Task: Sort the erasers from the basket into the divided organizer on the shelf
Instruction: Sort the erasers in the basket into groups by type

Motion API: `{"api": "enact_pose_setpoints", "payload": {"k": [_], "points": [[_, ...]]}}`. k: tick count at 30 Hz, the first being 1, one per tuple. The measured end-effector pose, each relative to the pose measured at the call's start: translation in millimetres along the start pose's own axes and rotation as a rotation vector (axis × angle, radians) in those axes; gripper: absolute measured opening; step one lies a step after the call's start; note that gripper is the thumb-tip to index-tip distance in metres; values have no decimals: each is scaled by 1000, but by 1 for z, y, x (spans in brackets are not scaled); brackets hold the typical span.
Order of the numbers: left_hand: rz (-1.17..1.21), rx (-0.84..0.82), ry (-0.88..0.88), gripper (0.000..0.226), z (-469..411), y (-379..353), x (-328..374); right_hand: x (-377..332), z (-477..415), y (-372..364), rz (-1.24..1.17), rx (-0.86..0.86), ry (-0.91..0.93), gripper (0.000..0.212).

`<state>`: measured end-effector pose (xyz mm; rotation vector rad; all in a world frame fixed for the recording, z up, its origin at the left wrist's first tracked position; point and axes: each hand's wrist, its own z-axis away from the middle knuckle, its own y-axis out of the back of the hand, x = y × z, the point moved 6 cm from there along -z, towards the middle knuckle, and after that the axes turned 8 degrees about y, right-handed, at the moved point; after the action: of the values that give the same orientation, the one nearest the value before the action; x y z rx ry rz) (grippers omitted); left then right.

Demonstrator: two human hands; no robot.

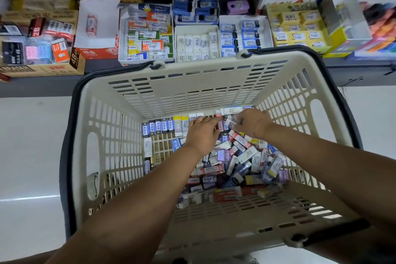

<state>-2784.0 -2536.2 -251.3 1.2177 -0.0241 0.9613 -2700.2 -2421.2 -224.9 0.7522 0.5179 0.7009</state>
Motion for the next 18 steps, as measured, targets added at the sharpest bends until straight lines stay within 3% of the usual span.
{"api": "enact_pose_setpoints", "payload": {"k": [2,4,7,10,14,18], "points": [[195,17,54,41,2,6,1,6,0,0,-339,100,-41,23],[583,-9,173,33,4,10,3,1,2,-2,-759,155,-43,20],[984,-50,410,15,8,9,-2,-17,0,-10,-963,32,71,7],[1028,50,597,19,11,10,-24,-15,-10,-12,-862,67,71,20],[1055,107,707,26,18,17,-43,-14,-19,-14,-168,66,108,44],[1098,132,752,24,32,29,-61,-22,-19,-14,21,32,64,54]]}}
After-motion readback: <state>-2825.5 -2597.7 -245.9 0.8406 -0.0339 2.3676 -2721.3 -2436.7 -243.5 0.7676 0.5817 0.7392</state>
